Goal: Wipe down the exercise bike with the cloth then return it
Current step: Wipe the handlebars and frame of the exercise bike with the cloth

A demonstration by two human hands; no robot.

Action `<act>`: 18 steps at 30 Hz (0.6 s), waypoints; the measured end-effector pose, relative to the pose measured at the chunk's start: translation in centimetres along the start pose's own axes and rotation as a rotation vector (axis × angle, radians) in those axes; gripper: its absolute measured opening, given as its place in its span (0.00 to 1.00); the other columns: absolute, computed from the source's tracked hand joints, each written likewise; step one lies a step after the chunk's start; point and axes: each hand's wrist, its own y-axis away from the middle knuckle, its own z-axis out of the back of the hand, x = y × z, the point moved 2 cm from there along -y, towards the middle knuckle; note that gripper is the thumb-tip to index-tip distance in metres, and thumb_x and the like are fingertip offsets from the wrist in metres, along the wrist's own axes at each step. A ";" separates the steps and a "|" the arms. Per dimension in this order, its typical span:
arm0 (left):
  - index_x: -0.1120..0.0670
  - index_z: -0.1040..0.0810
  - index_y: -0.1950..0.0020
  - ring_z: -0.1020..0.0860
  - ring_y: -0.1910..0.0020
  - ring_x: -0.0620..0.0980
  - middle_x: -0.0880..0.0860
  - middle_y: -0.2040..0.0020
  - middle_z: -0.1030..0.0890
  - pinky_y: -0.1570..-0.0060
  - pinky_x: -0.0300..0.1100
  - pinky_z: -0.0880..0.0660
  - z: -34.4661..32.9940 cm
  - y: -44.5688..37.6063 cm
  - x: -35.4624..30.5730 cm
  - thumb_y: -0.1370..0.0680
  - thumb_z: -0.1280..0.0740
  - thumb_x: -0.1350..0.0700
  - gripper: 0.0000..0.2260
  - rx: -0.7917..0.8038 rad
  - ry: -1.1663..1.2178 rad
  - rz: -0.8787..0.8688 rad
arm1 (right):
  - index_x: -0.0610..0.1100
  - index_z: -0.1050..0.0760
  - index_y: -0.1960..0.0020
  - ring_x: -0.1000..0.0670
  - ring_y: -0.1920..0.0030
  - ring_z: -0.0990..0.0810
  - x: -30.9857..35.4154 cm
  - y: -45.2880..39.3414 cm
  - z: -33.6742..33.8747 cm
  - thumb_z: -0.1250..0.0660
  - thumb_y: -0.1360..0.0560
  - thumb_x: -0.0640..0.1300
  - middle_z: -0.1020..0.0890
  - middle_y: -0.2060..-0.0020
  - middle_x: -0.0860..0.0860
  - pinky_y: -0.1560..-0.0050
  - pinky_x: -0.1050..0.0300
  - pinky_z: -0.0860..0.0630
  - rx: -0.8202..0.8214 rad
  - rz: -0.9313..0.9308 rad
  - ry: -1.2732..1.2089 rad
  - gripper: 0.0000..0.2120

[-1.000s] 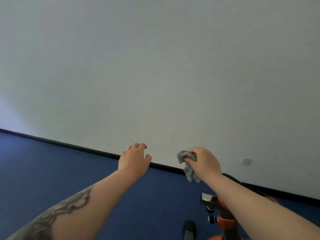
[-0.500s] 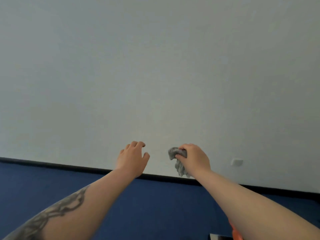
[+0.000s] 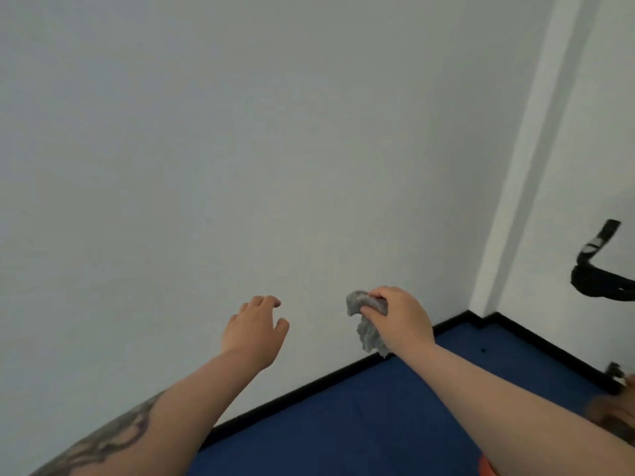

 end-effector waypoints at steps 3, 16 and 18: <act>0.48 0.31 0.32 0.29 0.37 0.49 0.47 0.32 0.29 0.41 0.46 0.30 -2.4 -4.4 -2.4 0.22 0.43 0.48 0.18 0.043 0.085 -0.083 | 0.52 0.22 0.52 0.55 0.55 0.22 -3.0 -1.8 2.3 0.33 0.25 0.50 0.21 0.57 0.56 0.55 0.55 0.24 -0.088 -0.110 0.065 0.04; 0.49 0.30 0.34 0.28 0.38 0.49 0.48 0.34 0.28 0.42 0.45 0.30 -13.3 -20.1 -17.6 0.22 0.42 0.50 0.17 0.173 0.298 -0.466 | 0.55 0.23 0.51 0.55 0.55 0.22 -15.5 -10.1 8.1 0.35 0.25 0.51 0.21 0.56 0.57 0.54 0.53 0.22 -0.387 -0.430 0.173 0.05; 0.49 0.30 0.34 0.28 0.38 0.48 0.47 0.34 0.28 0.41 0.44 0.31 -15.0 -21.8 -19.9 0.22 0.42 0.50 0.16 0.189 0.316 -0.532 | 0.55 0.23 0.51 0.56 0.56 0.22 -17.0 -11.5 8.6 0.35 0.25 0.51 0.21 0.57 0.57 0.55 0.54 0.22 -0.432 -0.451 0.170 0.04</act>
